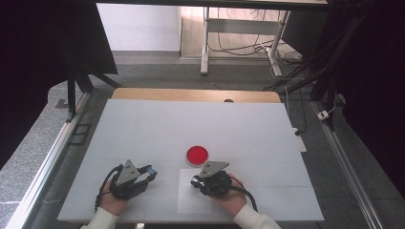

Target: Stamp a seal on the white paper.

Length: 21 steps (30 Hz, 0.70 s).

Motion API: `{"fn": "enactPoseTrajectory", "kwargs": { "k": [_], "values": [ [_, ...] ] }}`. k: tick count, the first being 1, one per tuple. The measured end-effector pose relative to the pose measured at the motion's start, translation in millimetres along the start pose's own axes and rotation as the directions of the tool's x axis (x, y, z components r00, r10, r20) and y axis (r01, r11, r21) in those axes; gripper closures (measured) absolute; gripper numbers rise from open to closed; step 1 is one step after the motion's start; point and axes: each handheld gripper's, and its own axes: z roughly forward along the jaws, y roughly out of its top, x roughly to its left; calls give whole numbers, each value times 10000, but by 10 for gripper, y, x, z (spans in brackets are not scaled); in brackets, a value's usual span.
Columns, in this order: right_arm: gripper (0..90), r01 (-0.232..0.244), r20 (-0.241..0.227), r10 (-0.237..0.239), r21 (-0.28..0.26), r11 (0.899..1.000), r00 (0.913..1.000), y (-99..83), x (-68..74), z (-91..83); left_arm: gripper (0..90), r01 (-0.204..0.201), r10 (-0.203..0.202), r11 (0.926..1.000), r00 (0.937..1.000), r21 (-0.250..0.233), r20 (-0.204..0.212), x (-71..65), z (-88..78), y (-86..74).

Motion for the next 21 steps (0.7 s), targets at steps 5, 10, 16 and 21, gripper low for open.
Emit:
{"fn": "enactPoseTrajectory", "kwargs": {
  "k": [5, 10, 16, 21],
  "values": [
    [755, -73, -16, 73, 21, 10000, 10000, 0, -4, 3, 640, -11, 11, 10000, 10000, -4, -4, -3, -3, 0],
    [757, -41, -7, 41, 53, 10000, 10000, 2, 3, 4, 640, 23, -23, 10000, 10000, 10, 0, 3, 9, -3],
    [758, -7, -8, 7, 47, 10000, 10000, -1, -1, 6, 640, 43, -43, 10000, 10000, 2, -8, 2, 3, -3],
    [758, -63, 11, 63, 46, 10000, 10000, -4, 6, 6, 640, 25, -25, 10000, 10000, 17, -16, -3, 9, -1]
  ]
}}
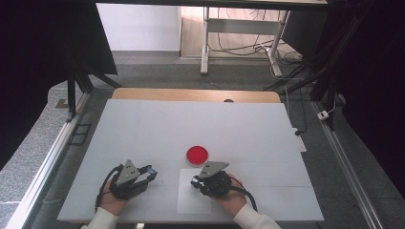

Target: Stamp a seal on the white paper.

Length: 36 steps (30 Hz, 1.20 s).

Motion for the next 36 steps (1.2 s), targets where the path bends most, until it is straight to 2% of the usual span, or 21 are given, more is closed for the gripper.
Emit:
{"fn": "enactPoseTrajectory", "kwargs": {
  "k": [8, 21, 32, 36],
  "values": [
    [759, 106, 5, -106, 155, 9998, 9999, 14, -9, 2, 640, 45, -45, 10000, 10000, -15, -33, 1, -7, 1],
    [759, 23, -19, -22, 319, 9995, 10000, 36, -9, 9, 640, 46, -46, 10000, 10000, -21, -68, -5, -14, 2],
    [760, -100, 20, 100, 84, 9999, 9999, -15, -10, -4, 640, 49, -49, 10000, 10000, -31, -76, -7, -18, 2],
    [760, -229, -96, 228, -88, 9997, 9997, -30, -18, 0, 640, 60, -60, 10000, 9999, -14, -86, -5, -15, 2]
  ]
}}
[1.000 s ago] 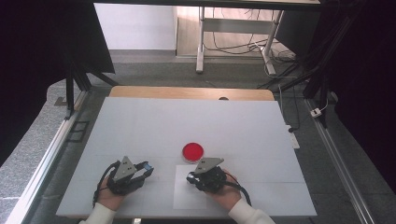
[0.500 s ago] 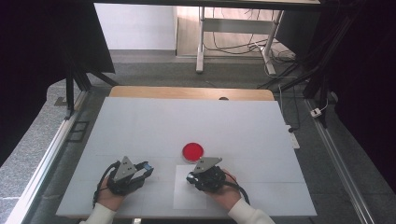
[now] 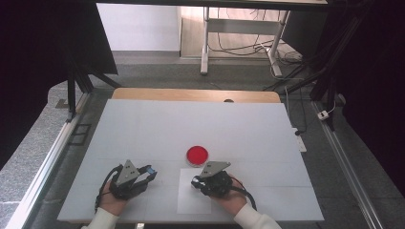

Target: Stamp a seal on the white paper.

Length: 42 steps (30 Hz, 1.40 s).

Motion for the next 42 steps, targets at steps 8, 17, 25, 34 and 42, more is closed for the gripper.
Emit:
{"fn": "enactPoseTrajectory", "kwargs": {
  "k": [8, 17, 25, 34, 42],
  "values": [
    [760, 93, -118, -88, 403, 9991, 9999, 57, -21, 9, 640, 18, -18, 10000, 10000, 18, -31, -3, 2, 2],
    [759, 96, -48, -95, 341, 9994, 9999, 49, -12, 9, 640, 2, -2, 10000, 10000, 28, -49, -12, 4, 2],
    [756, 2, 9, -2, 154, 9999, 10000, 43, -4, 7, 639, 64, -64, 10000, 9999, 7, -124, 12, 5, -3],
    [755, -474, -72, 472, -327, 9983, 9989, 48, -45, -61, 637, 57, -57, 10000, 9999, -23, -155, 17, -6, -5],
    [755, -697, -80, 692, -798, 9944, 9976, 61, -81, -143, 638, 71, -72, 10000, 9998, -25, -163, 20, -6, -6]
  ]
}}
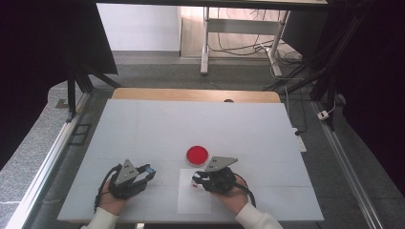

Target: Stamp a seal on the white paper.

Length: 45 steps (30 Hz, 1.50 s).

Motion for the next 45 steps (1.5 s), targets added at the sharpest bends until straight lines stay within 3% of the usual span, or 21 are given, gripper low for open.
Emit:
{"fn": "enactPoseTrajectory", "kwargs": {
  "k": [9, 19, 24, 29, 45],
  "values": [
    [754, -204, -68, 201, -463, 9987, 9998, 7, -41, -74, 638, -9, 9, 10000, 10000, -7, -3, -6, -3, 3],
    [754, -722, 1, 726, -986, 9925, 9974, -5, -126, -146, 638, -3, 3, 10000, 10000, -9, 17, -2, -5, 2],
    [753, -1223, -193, 1208, -1523, 9807, 9925, -4, -176, -214, 638, -2, 2, 10000, 10000, 1, 13, -6, 2, 3],
    [753, -1496, -43, 1514, -1851, 9713, 9885, -3, -224, -306, 638, -4, 4, 10000, 10000, 5, 34, -6, 3, 3],
    [753, -1545, 393, 1738, -2982, 9419, 9840, 31, -319, -554, 638, -19, 19, 10000, 10000, 25, 70, -14, 18, 11]
  ]
}}
